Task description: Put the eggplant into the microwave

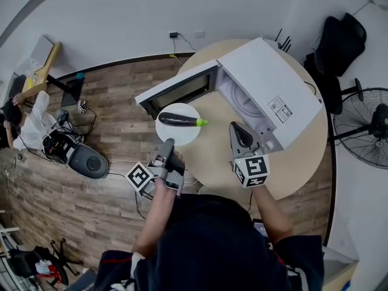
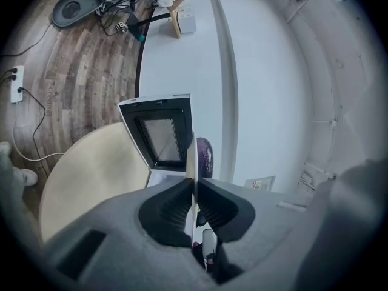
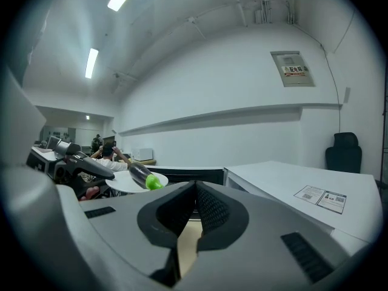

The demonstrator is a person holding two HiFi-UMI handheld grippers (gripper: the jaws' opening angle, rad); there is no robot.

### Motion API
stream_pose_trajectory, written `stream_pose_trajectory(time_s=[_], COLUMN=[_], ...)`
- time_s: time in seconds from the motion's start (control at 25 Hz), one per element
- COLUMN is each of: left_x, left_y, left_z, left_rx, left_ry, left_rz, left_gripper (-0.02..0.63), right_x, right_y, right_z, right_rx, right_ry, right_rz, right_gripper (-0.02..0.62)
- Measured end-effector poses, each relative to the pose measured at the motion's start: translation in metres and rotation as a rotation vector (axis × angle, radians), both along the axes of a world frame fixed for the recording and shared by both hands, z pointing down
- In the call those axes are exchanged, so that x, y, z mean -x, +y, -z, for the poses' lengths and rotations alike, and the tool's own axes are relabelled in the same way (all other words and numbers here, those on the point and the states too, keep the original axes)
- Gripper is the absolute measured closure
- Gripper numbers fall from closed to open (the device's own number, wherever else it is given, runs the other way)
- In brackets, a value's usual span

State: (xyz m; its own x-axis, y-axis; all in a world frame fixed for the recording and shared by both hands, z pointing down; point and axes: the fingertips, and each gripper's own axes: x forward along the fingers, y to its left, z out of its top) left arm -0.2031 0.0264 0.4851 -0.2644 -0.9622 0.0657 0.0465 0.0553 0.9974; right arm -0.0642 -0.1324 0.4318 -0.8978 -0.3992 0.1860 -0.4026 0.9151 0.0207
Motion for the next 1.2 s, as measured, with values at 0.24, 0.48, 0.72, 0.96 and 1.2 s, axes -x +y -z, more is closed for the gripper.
stream_pose_trajectory(time_s=[0.24,0.48,0.72,0.96,1.2], left_x=[-0.009,-0.01,-0.004,-0.005,-0.015], left_y=[-0.029,-0.057,-0.083,-0.11,-0.136], left_z=[-0.009,-0.016,-0.023,-0.034,-0.057], left_rx=[0.019,0.029,0.056,0.053,0.058], left_ry=[0.018,0.021,0.012,-0.023,-0.033], left_rz=[-0.073,-0.153,-0.254,-0.392,-0.508], left_gripper=[0.569,0.569,0.569,0.569,0.569], right_x=[-0.013,-0.018,-0.016,-0.019,-0.026], right_y=[-0.018,-0.033,-0.046,-0.057,-0.067], right_z=[-0.006,-0.018,-0.022,-0.027,-0.029], right_rx=[0.008,0.032,0.051,0.049,0.033], right_ry=[0.014,0.029,0.04,0.072,0.099], right_rz=[-0.046,-0.099,-0.16,-0.224,-0.292], right_gripper=[0.584,0.584,0.584,0.584,0.584])
